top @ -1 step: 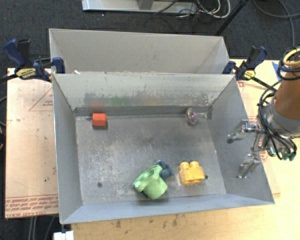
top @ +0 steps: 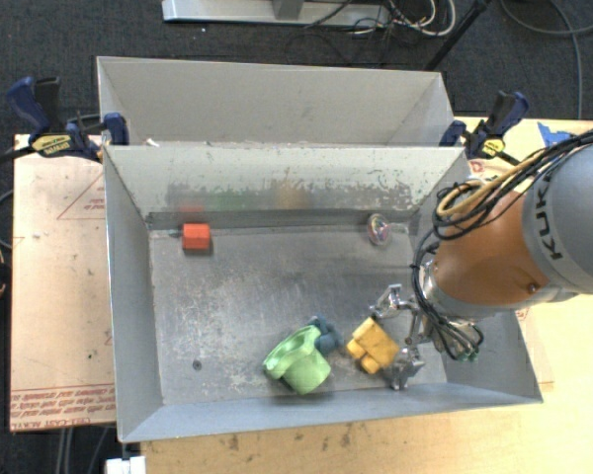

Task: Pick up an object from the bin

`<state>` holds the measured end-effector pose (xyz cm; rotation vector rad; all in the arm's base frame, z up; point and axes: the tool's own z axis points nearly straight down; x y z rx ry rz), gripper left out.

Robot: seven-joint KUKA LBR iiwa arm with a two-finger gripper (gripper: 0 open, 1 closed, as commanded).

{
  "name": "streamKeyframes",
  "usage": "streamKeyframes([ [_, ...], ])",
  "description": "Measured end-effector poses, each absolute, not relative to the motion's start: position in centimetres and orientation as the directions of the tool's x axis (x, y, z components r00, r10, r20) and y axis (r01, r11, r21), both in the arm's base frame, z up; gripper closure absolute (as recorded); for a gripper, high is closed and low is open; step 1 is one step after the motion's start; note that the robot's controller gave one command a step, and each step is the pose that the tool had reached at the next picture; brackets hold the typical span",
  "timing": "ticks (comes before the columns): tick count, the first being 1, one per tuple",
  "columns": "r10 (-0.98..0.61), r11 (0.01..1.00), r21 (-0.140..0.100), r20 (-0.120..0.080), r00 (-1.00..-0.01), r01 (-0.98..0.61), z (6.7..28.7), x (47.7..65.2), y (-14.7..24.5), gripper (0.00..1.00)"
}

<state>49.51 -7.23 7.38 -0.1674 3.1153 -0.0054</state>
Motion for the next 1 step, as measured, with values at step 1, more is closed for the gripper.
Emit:
streamKeyframes([
  [1, -0.273, 0.962, 0.001, -0.004, -0.962, -0.273, 10.02, 48.65, -4.64, 0.00],
])
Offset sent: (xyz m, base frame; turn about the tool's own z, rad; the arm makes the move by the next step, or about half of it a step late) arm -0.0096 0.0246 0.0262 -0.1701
